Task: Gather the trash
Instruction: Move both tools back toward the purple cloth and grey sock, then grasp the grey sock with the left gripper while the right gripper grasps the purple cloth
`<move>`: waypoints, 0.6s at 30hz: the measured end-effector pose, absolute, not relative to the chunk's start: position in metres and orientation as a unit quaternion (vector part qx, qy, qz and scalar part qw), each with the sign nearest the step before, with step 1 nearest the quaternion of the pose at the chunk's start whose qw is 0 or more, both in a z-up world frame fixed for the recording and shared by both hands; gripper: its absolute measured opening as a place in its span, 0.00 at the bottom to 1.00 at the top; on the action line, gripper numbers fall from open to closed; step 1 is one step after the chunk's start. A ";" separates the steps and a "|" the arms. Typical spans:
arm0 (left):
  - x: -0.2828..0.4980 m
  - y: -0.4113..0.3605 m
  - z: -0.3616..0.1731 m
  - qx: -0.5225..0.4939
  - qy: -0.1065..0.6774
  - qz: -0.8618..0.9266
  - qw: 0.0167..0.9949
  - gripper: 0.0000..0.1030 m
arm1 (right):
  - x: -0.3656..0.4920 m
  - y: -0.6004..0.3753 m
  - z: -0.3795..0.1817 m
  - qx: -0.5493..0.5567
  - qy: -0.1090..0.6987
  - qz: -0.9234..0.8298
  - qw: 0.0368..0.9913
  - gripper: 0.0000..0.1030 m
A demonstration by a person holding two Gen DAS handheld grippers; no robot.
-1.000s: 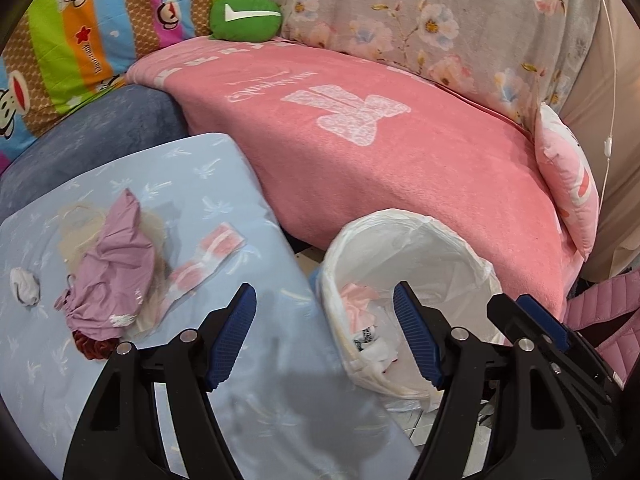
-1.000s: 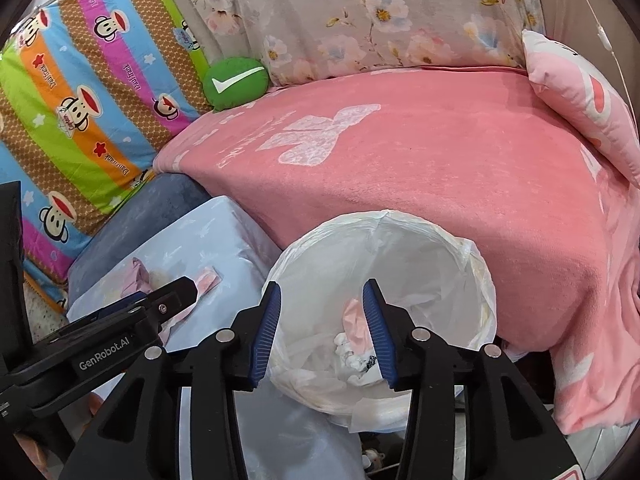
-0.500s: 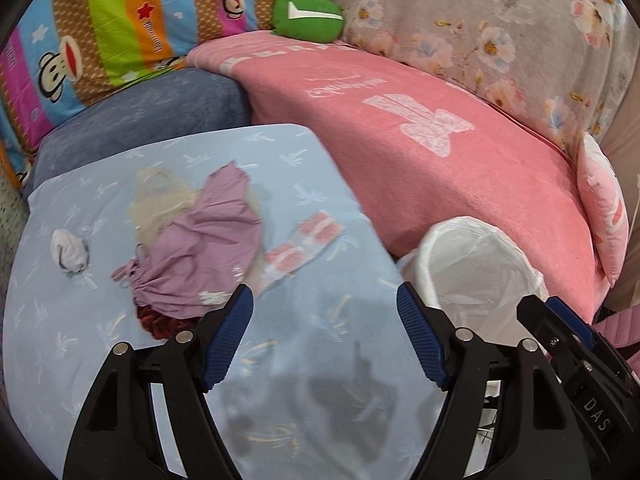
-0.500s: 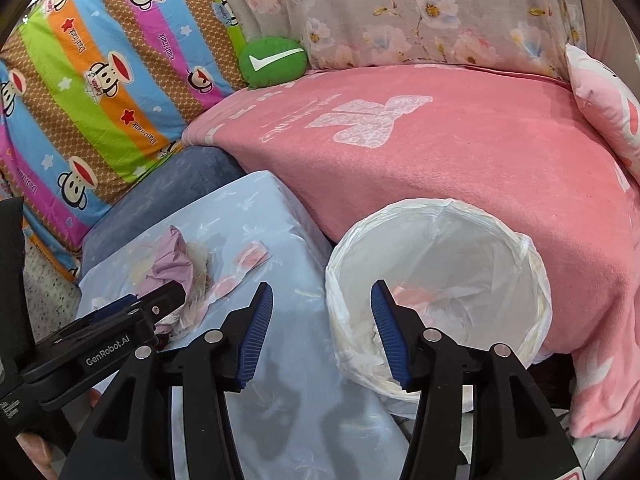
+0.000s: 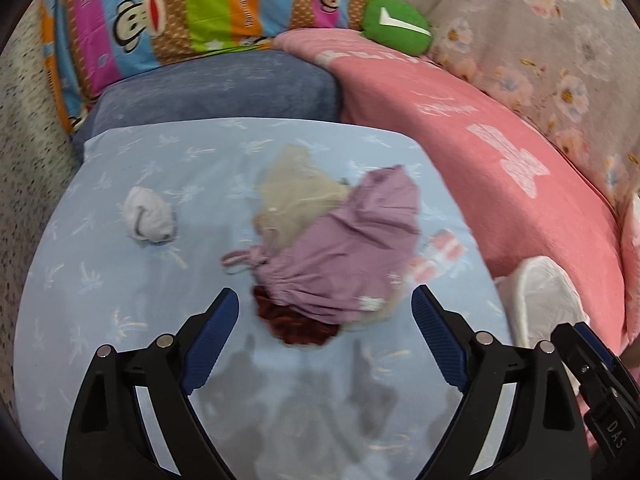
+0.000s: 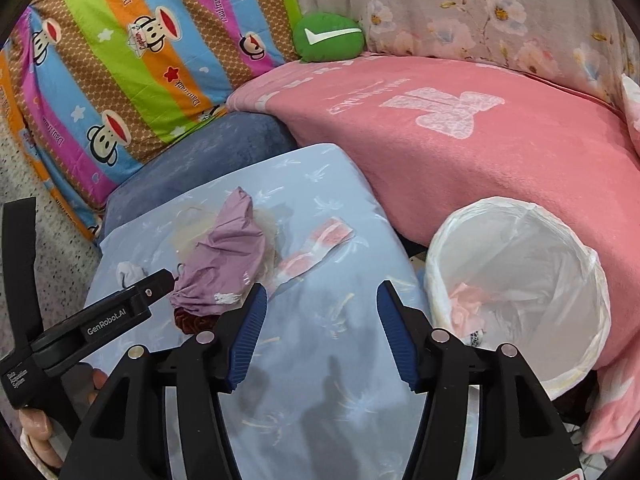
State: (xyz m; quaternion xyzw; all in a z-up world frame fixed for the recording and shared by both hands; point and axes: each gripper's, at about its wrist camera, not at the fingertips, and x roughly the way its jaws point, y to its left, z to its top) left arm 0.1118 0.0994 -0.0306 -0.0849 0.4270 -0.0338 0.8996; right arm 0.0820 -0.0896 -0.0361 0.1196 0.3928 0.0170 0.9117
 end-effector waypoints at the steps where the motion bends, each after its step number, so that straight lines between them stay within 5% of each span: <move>1: 0.113 0.108 -0.032 -0.088 0.428 -0.026 0.899 0.82 | 0.087 -0.083 -0.039 0.124 0.398 0.026 0.909 0.55; 18: 0.162 0.231 -0.064 -0.147 0.442 0.091 0.880 0.83 | 0.179 -0.013 -0.065 0.116 0.417 0.052 0.900 0.55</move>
